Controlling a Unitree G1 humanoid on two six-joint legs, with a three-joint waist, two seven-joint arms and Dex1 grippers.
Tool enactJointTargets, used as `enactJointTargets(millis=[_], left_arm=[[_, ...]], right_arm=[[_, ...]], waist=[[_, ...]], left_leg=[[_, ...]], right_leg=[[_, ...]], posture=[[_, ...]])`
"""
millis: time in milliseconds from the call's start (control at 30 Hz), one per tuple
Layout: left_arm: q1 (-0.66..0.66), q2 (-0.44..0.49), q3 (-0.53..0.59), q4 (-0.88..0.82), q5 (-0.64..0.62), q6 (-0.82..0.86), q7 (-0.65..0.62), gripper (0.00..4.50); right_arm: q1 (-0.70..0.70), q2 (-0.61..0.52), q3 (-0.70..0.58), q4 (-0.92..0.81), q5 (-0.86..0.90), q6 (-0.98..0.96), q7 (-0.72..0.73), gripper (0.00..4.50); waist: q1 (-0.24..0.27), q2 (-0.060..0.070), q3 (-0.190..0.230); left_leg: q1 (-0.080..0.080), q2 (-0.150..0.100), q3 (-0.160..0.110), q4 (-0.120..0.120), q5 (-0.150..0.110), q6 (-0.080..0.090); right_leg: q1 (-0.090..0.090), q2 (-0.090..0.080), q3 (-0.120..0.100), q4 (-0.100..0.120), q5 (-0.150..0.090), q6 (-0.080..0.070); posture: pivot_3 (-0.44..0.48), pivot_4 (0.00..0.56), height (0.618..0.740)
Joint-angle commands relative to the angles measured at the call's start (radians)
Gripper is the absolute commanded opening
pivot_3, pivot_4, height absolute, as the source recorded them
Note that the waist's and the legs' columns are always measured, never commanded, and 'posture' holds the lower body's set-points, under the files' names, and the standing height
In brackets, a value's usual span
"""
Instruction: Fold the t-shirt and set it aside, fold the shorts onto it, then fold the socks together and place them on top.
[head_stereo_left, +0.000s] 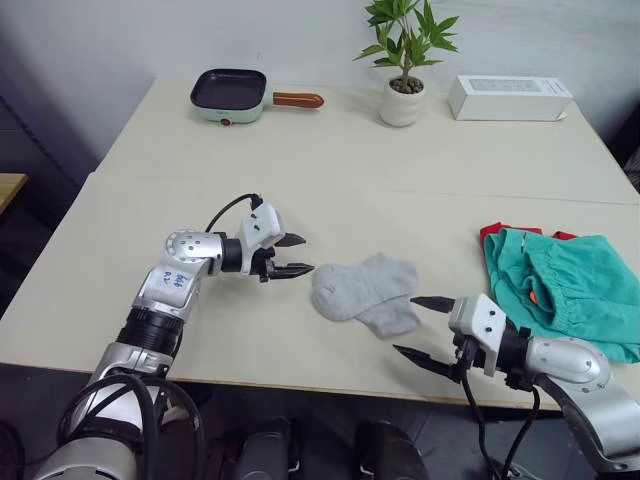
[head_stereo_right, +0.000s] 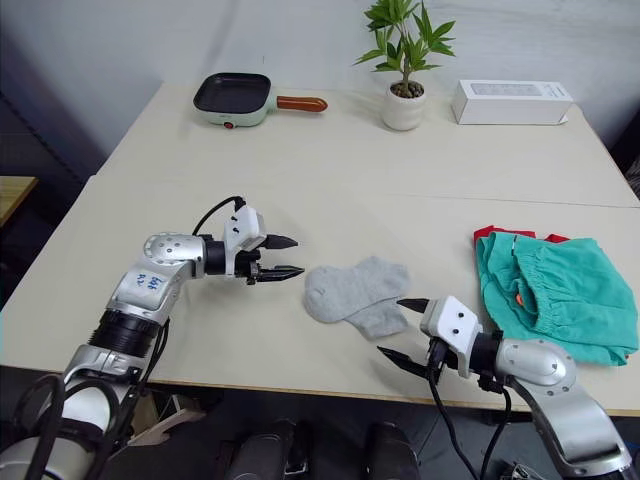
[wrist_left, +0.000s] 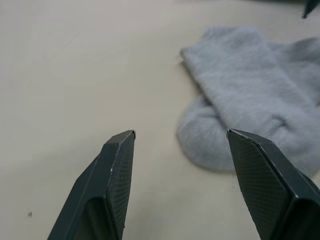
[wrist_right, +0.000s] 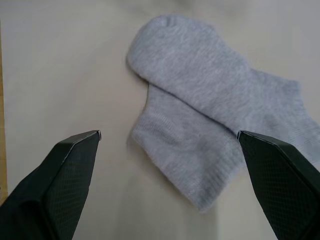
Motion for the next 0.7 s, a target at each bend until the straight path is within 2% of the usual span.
enactJointTargets(millis=[33, 133, 167, 233, 367, 467, 600, 700], left_arm=[[-0.044, -0.038, -0.024, 0.086, 0.041, -0.056, -0.012, 3.06], [-0.053, -0.074, -0.015, 0.118, 0.027, -0.056, -0.04, 3.06], [-0.054, -0.085, -0.007, 0.121, 0.019, -0.046, -0.043, 3.09], [-0.056, -0.093, -0.016, 0.138, 0.036, -0.048, -0.057, 3.09], [-0.056, -0.101, -0.039, 0.172, 0.079, -0.058, -0.058, 3.09], [-0.048, -0.114, -0.032, 0.17, 0.074, -0.05, -0.061, 2.48], [-0.009, -0.111, -0.043, 0.126, 0.08, -0.028, -0.074, 1.23], [0.036, -0.094, -0.033, 0.051, 0.07, 0.017, -0.073, 0.3]], right_arm=[[-0.025, 0.018, 0.026, 0.048, -0.046, -0.047, -0.013, 4.5], [-0.049, 0.021, 0.052, 0.093, -0.063, -0.056, 0.004, 4.5], [-0.054, 0.021, 0.058, 0.105, -0.069, -0.066, 0.01, 4.1], [-0.072, 0.025, 0.084, 0.139, -0.084, -0.074, 0.022, 3.64], [-0.111, 0.036, 0.12, 0.204, -0.115, -0.081, 0.023, 2.26], [-0.147, 0.038, 0.115, 0.255, -0.115, -0.097, 0.031, 1.24], [-0.177, 0.035, 0.121, 0.296, -0.124, -0.128, 0.045, 0.0], [-0.197, 0.028, 0.127, 0.329, -0.135, -0.166, 0.068, 0.0]], waist=[[-0.002, 0.0, 0.0], [-0.004, 0.0, 0.0], [-0.005, 0.0, 0.0], [-0.006, 0.0, 0.0], [-0.015, 0.0, 0.0], [-0.022, -0.001, 0.0], [-0.025, 0.0, 0.0], [-0.027, 0.0, 0.0]], left_leg=[[-0.001, 0.0, 0.0, 0.001, 0.0, 0.001], [-0.001, 0.0, 0.0, 0.003, 0.0, 0.001], [-0.002, 0.0, 0.0, 0.004, 0.0, 0.001], [-0.002, 0.001, 0.0, 0.004, 0.0, 0.001], [-0.001, 0.002, 0.0, 0.006, 0.0, 0.001], [-0.001, 0.002, 0.0, 0.006, 0.0, 0.001], [-0.001, 0.002, -0.003, 0.008, 0.0, 0.001], [0.001, 0.002, -0.006, 0.008, 0.0, 0.001]], right_leg=[[0.0, 0.0, -0.001, 0.0, 0.0, 0.0], [0.0, 0.001, -0.007, 0.001, 0.001, 0.001], [0.0, 0.0, -0.007, 0.001, 0.001, 0.001], [0.0, 0.0, -0.008, 0.001, 0.001, 0.001], [0.0, 0.0, -0.008, 0.002, 0.001, 0.001], [0.001, 0.0, -0.008, 0.002, 0.001, 0.001], [0.003, 0.0, -0.01, 0.002, 0.001, 0.001], [0.007, -0.001, -0.01, 0.001, 0.001, 0.001]], posture=[[0.0, 0.15, 0.74], [0.0, 0.15, 0.74], [0.0, 0.15, 0.74], [0.0, 0.15, 0.74], [0.0, 0.15, 0.74], [0.0, 0.15, 0.74], [0.0, 0.15, 0.74], [0.0, 0.15, 0.74]])
